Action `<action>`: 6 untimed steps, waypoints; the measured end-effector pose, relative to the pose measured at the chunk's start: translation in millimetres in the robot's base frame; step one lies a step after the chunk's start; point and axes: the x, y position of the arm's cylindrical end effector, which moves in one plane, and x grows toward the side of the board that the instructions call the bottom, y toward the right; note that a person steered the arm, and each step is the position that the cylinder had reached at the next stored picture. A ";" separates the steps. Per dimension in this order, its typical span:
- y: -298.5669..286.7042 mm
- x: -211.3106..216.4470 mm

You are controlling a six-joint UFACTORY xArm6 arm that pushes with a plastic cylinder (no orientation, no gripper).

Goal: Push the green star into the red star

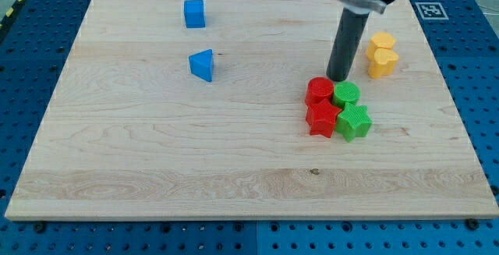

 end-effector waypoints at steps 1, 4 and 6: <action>-0.6 22.9; 68.3 55.0; 95.9 66.6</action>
